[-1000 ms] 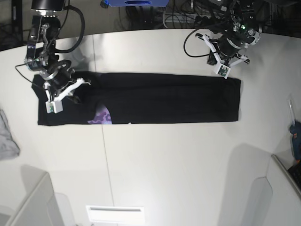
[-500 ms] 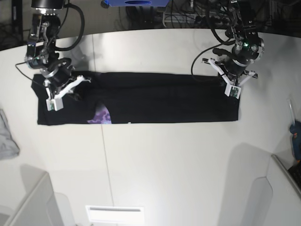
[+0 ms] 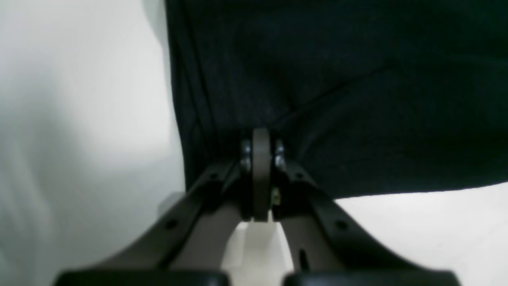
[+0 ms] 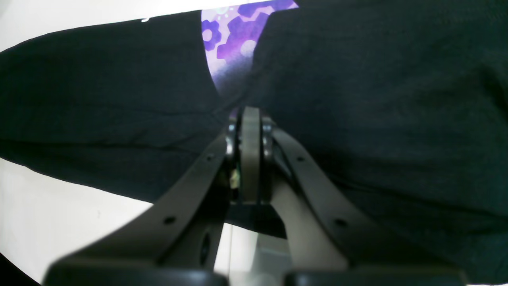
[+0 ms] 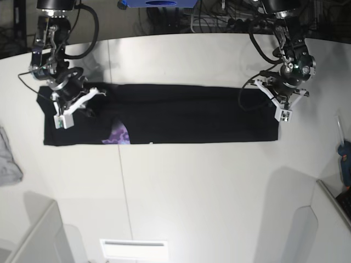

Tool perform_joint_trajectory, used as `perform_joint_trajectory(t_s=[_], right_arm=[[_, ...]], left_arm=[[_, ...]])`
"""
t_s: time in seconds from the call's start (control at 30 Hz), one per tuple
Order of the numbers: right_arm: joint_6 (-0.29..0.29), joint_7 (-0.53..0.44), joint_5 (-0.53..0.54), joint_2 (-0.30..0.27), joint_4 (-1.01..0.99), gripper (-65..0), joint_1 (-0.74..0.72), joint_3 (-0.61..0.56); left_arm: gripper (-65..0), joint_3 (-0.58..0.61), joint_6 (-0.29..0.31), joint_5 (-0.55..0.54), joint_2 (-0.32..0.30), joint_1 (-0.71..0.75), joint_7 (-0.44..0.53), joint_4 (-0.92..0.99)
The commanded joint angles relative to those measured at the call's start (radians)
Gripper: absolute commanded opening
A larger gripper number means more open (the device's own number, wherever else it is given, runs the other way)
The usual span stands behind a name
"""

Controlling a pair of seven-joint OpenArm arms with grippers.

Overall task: Fold the T-shirt properly
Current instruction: 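Regrasp the strip ends with both grippers and straighten it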

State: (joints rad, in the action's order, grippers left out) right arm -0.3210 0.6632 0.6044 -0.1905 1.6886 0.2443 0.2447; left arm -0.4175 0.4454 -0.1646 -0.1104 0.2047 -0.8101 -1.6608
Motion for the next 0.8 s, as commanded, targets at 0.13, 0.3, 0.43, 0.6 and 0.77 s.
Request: perform_joint_trajectory(t_s=[0.13,0.3,0.43,0.6,0.77], right_arm=[[-0.004,-0.021,0.016,-0.011,0.021,-65.0,0.002,0.008],[-0.004,-0.021,0.016,-0.011,0.023,-65.0,0.005,0.008],[-0.004,-0.021,0.016,-0.011,0.023,-65.0,0.005,0.008],[-0.004,-0.021,0.018,-0.011,0.023,-65.0,0.005,0.0],[-0.004,-0.021,0.019,-0.01,0.023,-65.0,0.005,0.0]], left_arm=[[-65.0,-0.005,-0.003,-0.01,-0.013,-0.034,0.008,-0.011],[-65.0,-0.134,0.002,-0.013,-0.005,-0.02,0.005,-0.155],[-65.0,-0.217,0.002,-0.017,-0.012,-0.018,0.005,-0.175],[-65.0,-0.329,0.003,-0.16,-0.015,-0.017,0.007,-0.172],[-28.1,-0.34,0.003,-0.31,-0.056,0.022,0.008,-0.134]])
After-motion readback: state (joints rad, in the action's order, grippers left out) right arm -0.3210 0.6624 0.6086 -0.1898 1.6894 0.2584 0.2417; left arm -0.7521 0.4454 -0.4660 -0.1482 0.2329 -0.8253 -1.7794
